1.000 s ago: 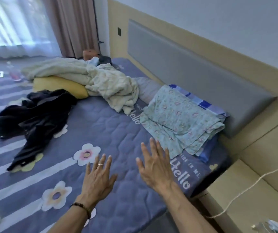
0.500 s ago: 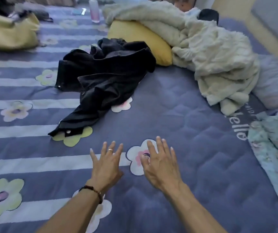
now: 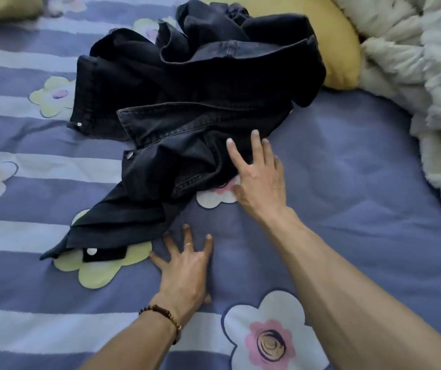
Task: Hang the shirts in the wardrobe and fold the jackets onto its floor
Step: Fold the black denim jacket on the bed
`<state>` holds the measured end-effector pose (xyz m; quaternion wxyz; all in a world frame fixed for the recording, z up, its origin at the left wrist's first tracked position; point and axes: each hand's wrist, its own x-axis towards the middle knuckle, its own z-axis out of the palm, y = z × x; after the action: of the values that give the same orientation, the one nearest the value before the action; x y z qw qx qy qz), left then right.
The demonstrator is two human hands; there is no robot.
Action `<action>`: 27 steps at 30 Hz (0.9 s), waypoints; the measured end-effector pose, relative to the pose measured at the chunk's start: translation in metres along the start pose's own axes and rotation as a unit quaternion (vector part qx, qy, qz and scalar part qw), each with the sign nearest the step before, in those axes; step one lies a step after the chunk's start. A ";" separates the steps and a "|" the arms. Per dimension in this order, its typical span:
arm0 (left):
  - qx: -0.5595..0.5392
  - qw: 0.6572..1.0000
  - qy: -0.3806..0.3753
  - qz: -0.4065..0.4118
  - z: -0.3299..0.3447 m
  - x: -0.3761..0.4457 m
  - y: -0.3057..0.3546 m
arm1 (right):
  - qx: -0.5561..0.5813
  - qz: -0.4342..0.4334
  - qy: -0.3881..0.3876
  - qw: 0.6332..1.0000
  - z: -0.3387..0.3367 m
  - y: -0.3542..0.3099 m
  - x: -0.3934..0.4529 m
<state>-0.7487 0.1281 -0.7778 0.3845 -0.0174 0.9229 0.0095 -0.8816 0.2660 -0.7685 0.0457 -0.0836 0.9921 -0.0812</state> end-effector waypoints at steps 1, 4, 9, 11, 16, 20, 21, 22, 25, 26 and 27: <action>0.005 1.000 -0.007 -0.001 0.001 0.002 0.001 | -0.025 -0.035 0.005 0.999 0.006 -0.003 0.018; 0.011 1.000 -0.009 -0.001 0.003 0.005 0.002 | -0.010 -0.073 0.012 0.997 0.022 -0.009 0.046; 0.000 1.000 -0.005 0.020 -0.004 -0.001 -0.002 | 0.079 -0.017 -0.010 0.997 0.008 0.000 0.018; -0.001 0.999 0.005 0.036 -0.014 -0.017 -0.008 | 0.081 0.015 -0.042 0.996 -0.007 0.011 -0.006; -0.063 0.944 0.238 0.218 -0.044 -0.060 -0.022 | 0.083 0.042 -0.103 0.990 -0.012 0.021 -0.084; -0.156 0.840 0.460 0.242 -0.071 -0.055 -0.024 | 0.061 0.037 -0.131 0.989 -0.010 0.015 -0.158; -0.132 0.863 0.434 0.224 -0.079 -0.048 -0.024 | 0.060 0.032 -0.148 0.987 -0.012 0.013 -0.173; -0.085 0.898 0.371 0.220 -0.085 -0.042 -0.019 | 0.063 0.028 -0.170 0.983 -0.017 0.013 -0.191; 0.065 0.959 0.197 0.192 -0.083 -0.026 -0.009 | 0.087 0.029 -0.216 0.972 -0.023 0.008 -0.224; 0.076 0.962 0.185 0.187 -0.076 -0.024 -0.005 | 0.104 0.039 -0.222 0.969 -0.025 0.007 -0.229; 0.075 0.959 0.200 0.185 -0.067 -0.024 -0.002 | 0.135 0.069 -0.224 0.963 -0.026 0.009 -0.230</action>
<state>-0.7797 0.1249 -0.7136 0.1838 0.1812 0.9661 0.0079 -0.6599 0.3183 -0.7271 0.2834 -0.0245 0.9396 -0.1903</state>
